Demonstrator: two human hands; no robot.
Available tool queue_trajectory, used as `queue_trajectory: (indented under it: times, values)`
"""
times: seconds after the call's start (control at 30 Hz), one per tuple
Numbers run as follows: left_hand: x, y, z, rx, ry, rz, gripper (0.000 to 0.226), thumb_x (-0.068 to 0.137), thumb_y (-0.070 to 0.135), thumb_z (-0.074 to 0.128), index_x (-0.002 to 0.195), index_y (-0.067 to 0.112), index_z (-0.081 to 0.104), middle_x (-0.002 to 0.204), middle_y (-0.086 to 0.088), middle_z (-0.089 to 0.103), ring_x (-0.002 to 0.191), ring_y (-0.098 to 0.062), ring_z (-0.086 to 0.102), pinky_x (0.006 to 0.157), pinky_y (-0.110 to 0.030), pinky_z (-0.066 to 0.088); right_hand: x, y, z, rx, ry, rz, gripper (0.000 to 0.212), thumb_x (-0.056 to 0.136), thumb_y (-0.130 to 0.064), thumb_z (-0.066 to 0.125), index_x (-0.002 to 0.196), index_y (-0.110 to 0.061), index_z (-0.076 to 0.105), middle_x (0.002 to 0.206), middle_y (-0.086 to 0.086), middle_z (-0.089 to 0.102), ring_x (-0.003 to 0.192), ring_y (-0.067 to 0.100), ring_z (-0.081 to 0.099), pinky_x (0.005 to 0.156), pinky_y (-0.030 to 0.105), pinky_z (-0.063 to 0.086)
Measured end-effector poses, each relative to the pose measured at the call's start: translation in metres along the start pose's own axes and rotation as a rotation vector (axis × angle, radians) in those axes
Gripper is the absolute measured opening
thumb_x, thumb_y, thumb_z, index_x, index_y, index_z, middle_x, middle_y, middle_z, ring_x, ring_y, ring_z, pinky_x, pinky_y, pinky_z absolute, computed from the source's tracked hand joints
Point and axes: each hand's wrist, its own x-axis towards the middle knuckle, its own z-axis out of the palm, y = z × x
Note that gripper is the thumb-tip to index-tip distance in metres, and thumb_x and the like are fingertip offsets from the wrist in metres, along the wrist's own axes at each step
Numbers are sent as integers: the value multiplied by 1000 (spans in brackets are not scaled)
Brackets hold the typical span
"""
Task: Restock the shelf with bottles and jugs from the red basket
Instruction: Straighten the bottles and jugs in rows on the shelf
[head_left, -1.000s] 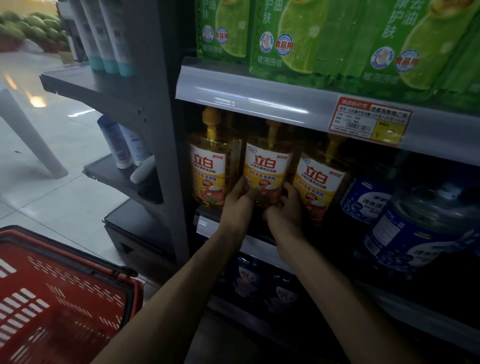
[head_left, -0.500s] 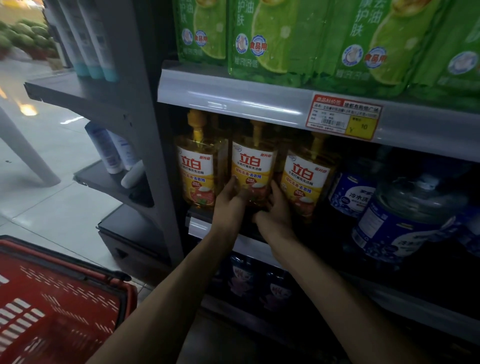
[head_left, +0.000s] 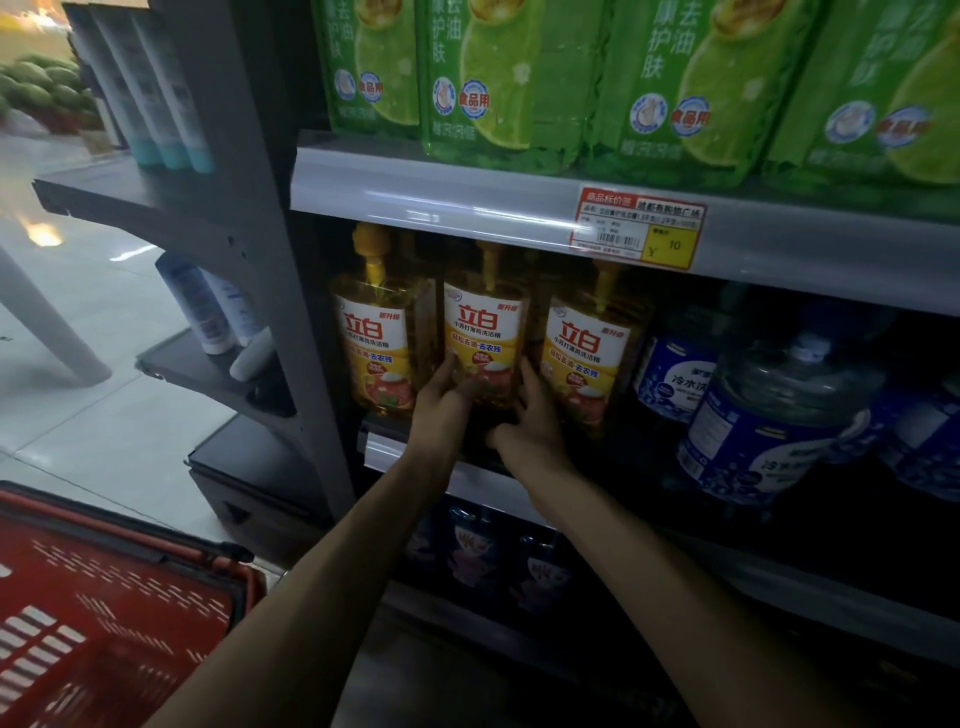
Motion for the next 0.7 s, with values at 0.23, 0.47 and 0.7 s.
queue_trajectory:
  times: [0.23, 0.47, 0.7]
  values:
    - [-8, 1, -4, 77, -17, 15, 32, 103, 19, 61, 135, 17, 63, 122, 5, 68, 113, -10, 63, 85, -23, 50, -5, -6, -23, -31, 87, 83, 85, 83, 17, 56, 149, -34, 42, 150, 2, 48, 139, 23, 45, 109, 51, 48]
    - [-3, -2, 9, 172, -43, 53, 23, 102, 18, 63, 124, 18, 68, 121, 4, 67, 117, -13, 61, 92, -28, 50, -16, -5, -53, -162, 151, 112, 55, 88, 10, 54, 125, -31, 57, 136, 5, 59, 123, 27, 58, 102, 52, 53]
    - [-2, -7, 37, 270, -115, 72, 43, 101, 20, 63, 144, 21, 57, 132, 0, 64, 124, -17, 59, 105, -38, 50, -27, -7, -73, -168, 268, 122, 44, 87, 4, 58, 86, -40, 48, 113, -3, 65, 111, 27, 64, 98, 52, 54]
